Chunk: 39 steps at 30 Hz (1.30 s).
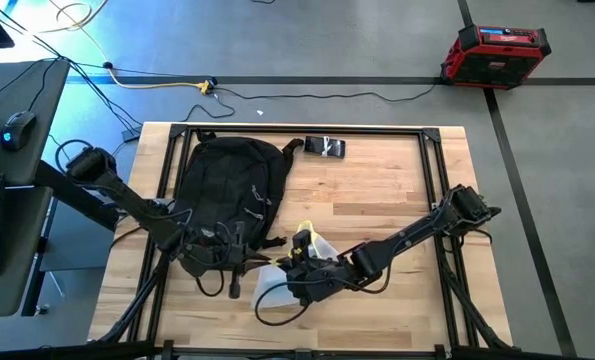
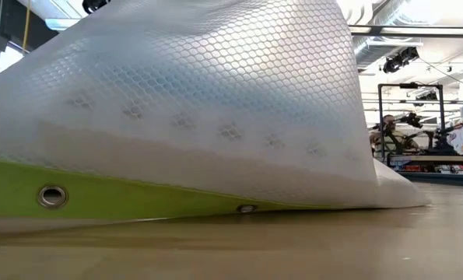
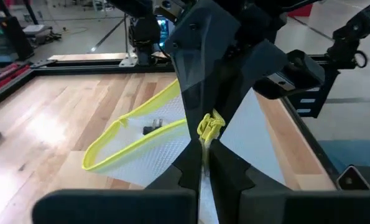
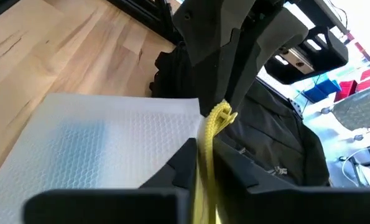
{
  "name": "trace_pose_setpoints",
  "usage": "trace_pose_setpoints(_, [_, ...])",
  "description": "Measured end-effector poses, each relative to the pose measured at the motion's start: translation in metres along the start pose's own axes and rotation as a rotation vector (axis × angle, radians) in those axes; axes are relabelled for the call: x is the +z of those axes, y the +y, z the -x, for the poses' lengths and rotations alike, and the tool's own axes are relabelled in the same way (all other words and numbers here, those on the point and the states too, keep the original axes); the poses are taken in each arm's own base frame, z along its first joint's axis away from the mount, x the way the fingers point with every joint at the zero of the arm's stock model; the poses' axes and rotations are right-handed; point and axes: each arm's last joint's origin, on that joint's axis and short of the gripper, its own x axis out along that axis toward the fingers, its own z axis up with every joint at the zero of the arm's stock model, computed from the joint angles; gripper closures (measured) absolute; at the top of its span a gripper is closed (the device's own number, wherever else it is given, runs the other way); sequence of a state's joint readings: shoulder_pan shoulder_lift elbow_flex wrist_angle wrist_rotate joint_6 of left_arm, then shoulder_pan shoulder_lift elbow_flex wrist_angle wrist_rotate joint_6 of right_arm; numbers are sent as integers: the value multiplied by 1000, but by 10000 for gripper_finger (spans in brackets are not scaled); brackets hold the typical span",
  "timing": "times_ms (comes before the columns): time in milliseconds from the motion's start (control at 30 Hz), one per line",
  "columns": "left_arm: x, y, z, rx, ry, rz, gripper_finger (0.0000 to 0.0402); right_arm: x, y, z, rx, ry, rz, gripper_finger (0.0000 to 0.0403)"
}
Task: Unpack backpack
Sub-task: Close the transparent zip bag
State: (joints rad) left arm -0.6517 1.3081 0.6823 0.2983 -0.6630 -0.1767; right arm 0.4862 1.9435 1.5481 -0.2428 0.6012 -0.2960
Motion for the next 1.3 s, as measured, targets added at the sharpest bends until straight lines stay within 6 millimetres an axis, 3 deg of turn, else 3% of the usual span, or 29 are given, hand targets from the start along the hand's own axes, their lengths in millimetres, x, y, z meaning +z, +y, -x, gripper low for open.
trace_pose_setpoints(267, [-3,-15,15,91,-29,-145,401,18,-10,9,22,-62,-48,225])
trace_pose_setpoints(467, [-3,-25,27,143,-58,-216,401,14,-19,0,124,-61,-265,191])
trace_pose_setpoints(633, [-4,-30,34,174,-71,-250,401,4,-26,-6,72,19,-342,229])
trace_pose_setpoints(900, [-4,-33,37,191,-75,-262,401,-5,-26,-7,89,97,-341,388])
trace_pose_setpoints(1067, [-5,-35,37,104,-70,-260,375,-7,-16,0,74,141,-254,401])
trace_pose_setpoints(1300, [-5,-34,34,51,-59,-200,285,-5,-1,12,-30,161,-81,403])
